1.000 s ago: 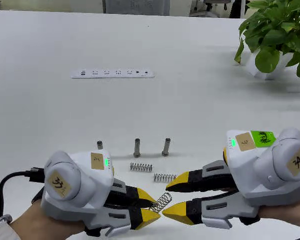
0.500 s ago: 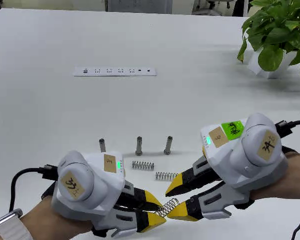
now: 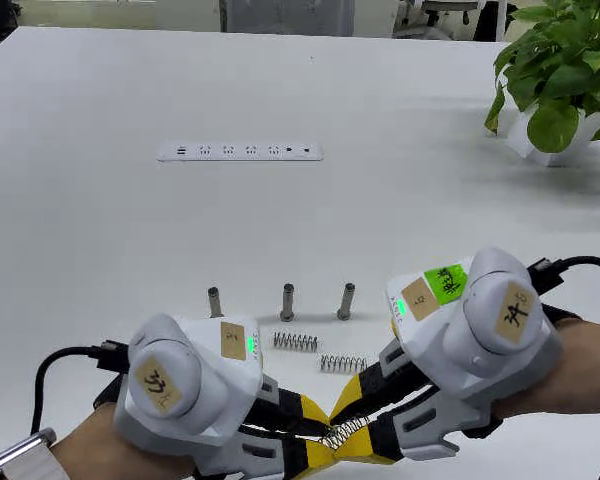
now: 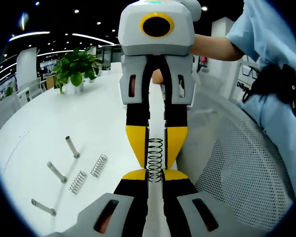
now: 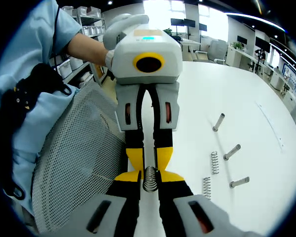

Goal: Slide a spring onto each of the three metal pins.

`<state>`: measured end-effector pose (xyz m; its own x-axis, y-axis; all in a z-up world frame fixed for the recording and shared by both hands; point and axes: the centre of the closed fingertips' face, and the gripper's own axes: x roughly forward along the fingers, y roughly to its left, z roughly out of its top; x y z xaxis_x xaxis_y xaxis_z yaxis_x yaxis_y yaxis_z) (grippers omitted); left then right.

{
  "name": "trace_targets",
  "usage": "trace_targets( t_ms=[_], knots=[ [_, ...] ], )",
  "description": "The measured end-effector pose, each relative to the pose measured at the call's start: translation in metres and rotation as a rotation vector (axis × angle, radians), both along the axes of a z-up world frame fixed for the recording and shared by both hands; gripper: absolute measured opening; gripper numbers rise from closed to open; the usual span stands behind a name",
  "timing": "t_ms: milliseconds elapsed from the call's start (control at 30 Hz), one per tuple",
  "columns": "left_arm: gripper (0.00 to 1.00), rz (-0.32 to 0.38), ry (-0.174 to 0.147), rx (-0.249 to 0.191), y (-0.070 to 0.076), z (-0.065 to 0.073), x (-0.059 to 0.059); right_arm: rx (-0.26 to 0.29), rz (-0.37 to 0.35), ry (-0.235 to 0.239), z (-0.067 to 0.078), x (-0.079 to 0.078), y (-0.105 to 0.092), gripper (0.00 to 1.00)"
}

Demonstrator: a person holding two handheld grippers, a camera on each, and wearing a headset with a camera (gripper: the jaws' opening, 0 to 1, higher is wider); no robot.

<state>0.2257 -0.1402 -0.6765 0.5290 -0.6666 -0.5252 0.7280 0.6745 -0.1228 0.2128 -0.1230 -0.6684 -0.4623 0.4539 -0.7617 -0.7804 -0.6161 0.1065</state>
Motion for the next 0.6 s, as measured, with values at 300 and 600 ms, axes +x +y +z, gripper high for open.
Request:
trace_targets(
  t_ms=[300,600],
  knots=[
    [0.09,-0.018,-0.006,0.009,-0.0034,0.0011,0.0001,-0.019,0.011,0.003,-0.0002,0.0006,-0.0017,0.13],
    [0.09,-0.015,-0.018,0.015,-0.0045,0.0022,0.0007,-0.051,0.005,-0.002,-0.0011,0.0017,-0.0023,0.12]
  ],
)
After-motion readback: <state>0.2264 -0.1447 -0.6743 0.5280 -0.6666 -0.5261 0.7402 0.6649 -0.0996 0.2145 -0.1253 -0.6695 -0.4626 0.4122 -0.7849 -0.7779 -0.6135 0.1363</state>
